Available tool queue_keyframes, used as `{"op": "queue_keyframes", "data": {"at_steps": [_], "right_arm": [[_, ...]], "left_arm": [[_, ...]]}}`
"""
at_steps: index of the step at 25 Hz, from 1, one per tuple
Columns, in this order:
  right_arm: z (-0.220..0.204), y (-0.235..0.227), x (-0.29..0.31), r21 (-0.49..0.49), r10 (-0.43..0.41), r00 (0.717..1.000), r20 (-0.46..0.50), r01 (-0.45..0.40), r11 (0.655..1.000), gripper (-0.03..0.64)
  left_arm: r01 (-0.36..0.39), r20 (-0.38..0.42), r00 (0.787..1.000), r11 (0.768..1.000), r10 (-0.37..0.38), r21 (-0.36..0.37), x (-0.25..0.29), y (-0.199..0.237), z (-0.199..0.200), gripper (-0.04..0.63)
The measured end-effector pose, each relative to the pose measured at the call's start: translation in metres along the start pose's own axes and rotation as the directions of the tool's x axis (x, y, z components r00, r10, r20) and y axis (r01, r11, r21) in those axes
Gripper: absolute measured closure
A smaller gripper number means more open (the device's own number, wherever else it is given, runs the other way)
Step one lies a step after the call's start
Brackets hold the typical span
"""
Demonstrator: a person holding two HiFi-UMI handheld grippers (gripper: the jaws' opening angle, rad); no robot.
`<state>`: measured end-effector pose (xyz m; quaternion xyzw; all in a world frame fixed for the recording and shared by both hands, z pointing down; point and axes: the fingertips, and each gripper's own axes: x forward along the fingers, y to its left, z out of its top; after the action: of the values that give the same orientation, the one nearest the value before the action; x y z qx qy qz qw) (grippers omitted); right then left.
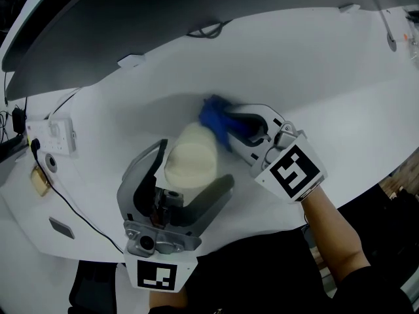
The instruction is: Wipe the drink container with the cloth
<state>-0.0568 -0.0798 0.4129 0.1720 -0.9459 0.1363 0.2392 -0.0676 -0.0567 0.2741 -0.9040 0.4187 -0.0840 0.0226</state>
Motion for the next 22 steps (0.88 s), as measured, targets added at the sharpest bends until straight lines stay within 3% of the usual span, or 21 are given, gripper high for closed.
{"op": "queue_keyframes", "data": {"at_steps": [3,6,8,10,11,13,15,16,19,22], "right_arm": [[0.0,-0.001,0.0,-0.004,-0.006,1.0,0.002,0.006,1.0,0.575],[0.0,0.0,0.0,0.0,-0.017,1.0,0.009,0.017,1.0,0.574],[0.001,-0.001,0.0,0.005,-0.025,1.0,0.018,0.025,1.0,0.574],[0.001,-0.001,-0.001,0.015,-0.031,0.999,0.028,0.031,0.999,0.574],[0.001,-0.001,-0.001,0.024,-0.033,0.999,0.034,0.032,0.999,0.574],[0.003,-0.002,-0.003,0.068,-0.038,0.998,0.056,0.035,0.997,0.574],[0.007,-0.004,-0.007,0.132,-0.046,0.996,0.082,0.035,0.991,0.574],[0.011,-0.006,-0.012,0.16,-0.052,0.994,0.094,0.036,0.986,0.574],[0.037,-0.012,-0.037,0.194,-0.08,0.986,0.15,0.05,0.98,0.574],[0.081,-0.012,-0.073,0.133,-0.067,0.96,0.272,0.031,0.991,0.574]], "left_arm": [[-0.183,-0.027,0.983,0.982,0.182,-0.049,0.001,0.003,-0.003,0.27],[-0.355,-0.055,0.935,0.931,0.352,-0.089,0.003,0.007,-0.004,0.272],[-0.429,-0.064,0.903,0.898,0.424,-0.102,0.003,0.012,-0.003,0.272],[-0.445,-0.062,0.896,0.889,0.441,-0.11,0.003,0.015,-0.003,0.284],[-0.425,-0.053,0.905,0.898,0.422,-0.109,0.002,0.015,-0.003,0.308],[-0.325,-0.019,0.946,0.941,0.325,-0.098,0.003,0.011,-0.003,0.308],[-0.166,0.026,0.985,0.983,0.168,-0.078,0.004,0.006,-0.002,0.308],[-0.083,0.047,0.995,0.994,0.086,-0.065,0.004,0.002,-0.001,0.308],[0.107,0.08,0.991,0.994,-0.105,-0.027,0.007,-0.005,0.002,0.308],[0.189,0.092,0.978,0.982,-0.187,-0.02,0.011,-0.006,0.003,0.308]]}}
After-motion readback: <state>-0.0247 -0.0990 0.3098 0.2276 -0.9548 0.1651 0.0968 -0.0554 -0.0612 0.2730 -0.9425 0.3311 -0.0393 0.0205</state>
